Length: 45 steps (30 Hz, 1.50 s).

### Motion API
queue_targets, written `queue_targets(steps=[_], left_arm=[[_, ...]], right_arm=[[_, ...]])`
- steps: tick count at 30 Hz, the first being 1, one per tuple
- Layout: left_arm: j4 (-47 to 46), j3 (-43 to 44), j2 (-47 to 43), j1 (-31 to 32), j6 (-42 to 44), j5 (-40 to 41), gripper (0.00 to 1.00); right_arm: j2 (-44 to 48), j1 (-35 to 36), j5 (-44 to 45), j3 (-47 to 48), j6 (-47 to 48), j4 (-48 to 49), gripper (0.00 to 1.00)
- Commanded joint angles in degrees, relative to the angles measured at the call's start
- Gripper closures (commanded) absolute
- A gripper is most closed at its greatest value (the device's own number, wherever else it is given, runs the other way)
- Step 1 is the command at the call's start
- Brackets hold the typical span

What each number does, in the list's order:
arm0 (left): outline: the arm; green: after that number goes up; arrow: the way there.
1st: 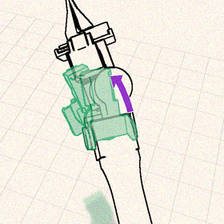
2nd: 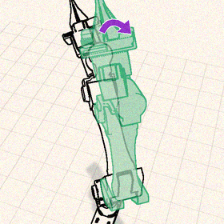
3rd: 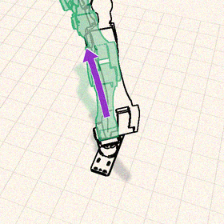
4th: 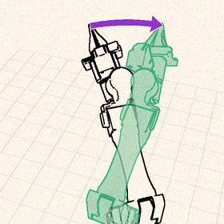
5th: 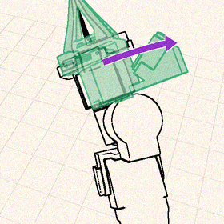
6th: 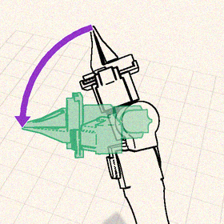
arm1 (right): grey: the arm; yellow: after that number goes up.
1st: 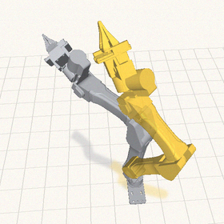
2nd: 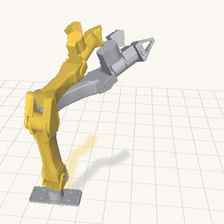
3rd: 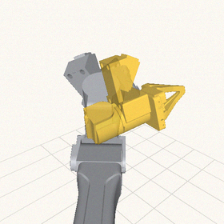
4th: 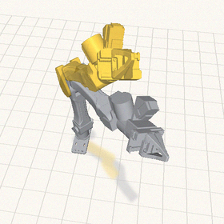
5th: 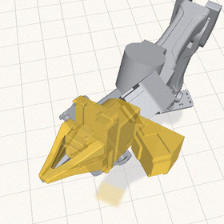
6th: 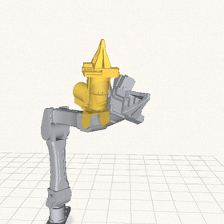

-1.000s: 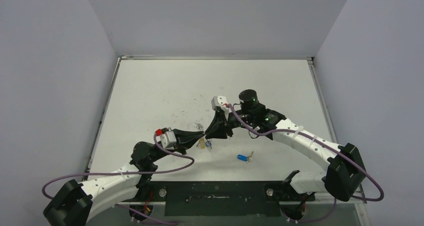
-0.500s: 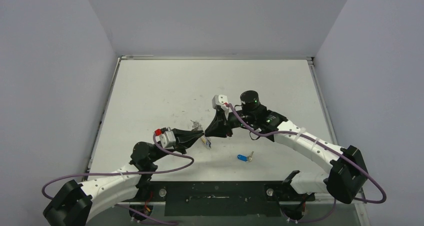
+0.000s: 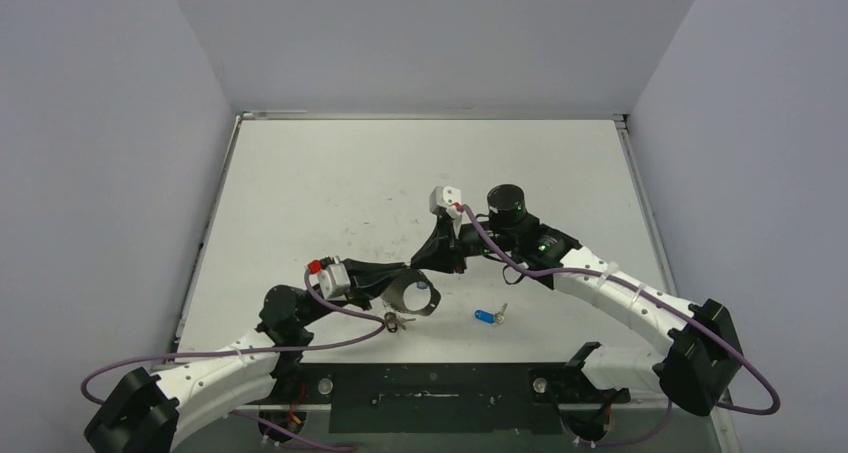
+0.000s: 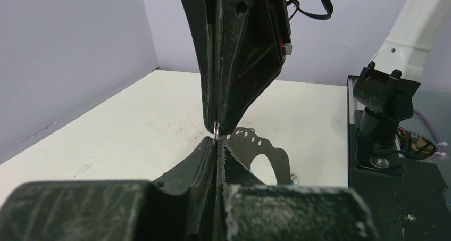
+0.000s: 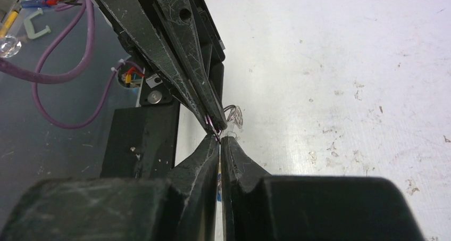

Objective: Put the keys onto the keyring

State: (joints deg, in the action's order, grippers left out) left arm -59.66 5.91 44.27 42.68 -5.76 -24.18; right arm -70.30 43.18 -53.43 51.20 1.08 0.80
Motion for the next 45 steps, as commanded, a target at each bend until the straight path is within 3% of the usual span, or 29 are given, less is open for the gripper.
queue_targets(steps=[1,3,5,7,12,21,33,40,45], left_arm=[[-3.0,1.0,-0.1,0.0,0.0,1.2,1.0],[-3.5,0.9,0.0,0.0,-0.4,2.1,1.0],[-5.0,0.6,0.3,0.0,-1.0,3.0,1.0],[-7.2,0.1,0.9,0.0,-2.2,4.0,1.0],[-11.0,-0.8,2.0,0.1,-5.0,7.0,1.0],[-16.7,-2.7,2.4,0.1,-7.4,9.6,1.0],[-18.8,-2.3,2.1,0.0,-7.4,7.5,1.0],[-19.3,-2.1,2.1,0.1,-7.5,7.5,1.0],[-19.5,-2.0,2.1,0.1,-7.5,7.5,1.0]], right_arm=[[-0.9,0.0,-2.7,1.3,-0.9,2.7,1.0],[-0.9,-0.1,-3.1,1.4,-0.4,2.3,0.95],[-0.8,-0.1,-3.1,1.3,0.0,1.7,0.73],[-0.5,-0.2,-3.0,0.9,0.1,1.6,0.62],[1.5,-0.3,-1.5,-0.5,-0.3,3.8,0.53],[5.4,-2.0,6.2,-4.3,-6.0,12.1,0.54],[0.7,-2.0,4.6,-9.7,-25.6,40.8,0.66],[-2.0,0.3,1.5,-8.4,-24.4,40.3,0.67],[-3.4,1.0,-0.7,-7.9,-24.2,40.3,0.78]])
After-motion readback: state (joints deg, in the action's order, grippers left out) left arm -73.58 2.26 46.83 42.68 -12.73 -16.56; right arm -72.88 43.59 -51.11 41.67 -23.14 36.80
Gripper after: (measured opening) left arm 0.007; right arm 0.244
